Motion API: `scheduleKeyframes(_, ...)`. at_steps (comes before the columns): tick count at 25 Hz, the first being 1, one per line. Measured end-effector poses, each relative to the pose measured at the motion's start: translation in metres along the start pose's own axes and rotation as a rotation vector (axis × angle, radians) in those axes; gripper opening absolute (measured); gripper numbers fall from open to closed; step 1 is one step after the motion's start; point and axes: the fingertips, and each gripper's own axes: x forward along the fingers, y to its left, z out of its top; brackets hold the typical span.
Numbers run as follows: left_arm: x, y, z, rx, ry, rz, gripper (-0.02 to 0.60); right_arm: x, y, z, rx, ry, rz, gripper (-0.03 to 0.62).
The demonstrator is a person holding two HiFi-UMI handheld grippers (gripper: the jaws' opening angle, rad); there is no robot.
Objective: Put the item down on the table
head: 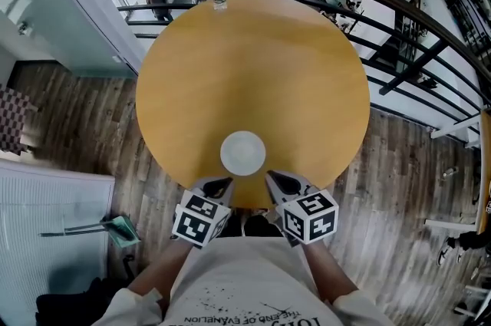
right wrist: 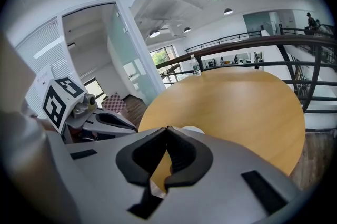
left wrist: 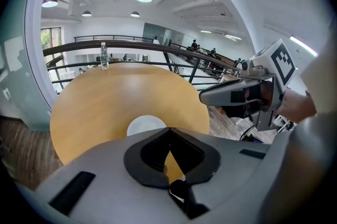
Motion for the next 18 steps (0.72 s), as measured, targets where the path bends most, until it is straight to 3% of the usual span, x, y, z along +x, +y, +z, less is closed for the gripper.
scheduleKeyframes(18,-0.0001,-0.0033,0.0023,-0.011,-0.02,-0.011,0.023,-0.0074,-0.0036,-0.0009,0.011,-0.026,-0.011,0.025)
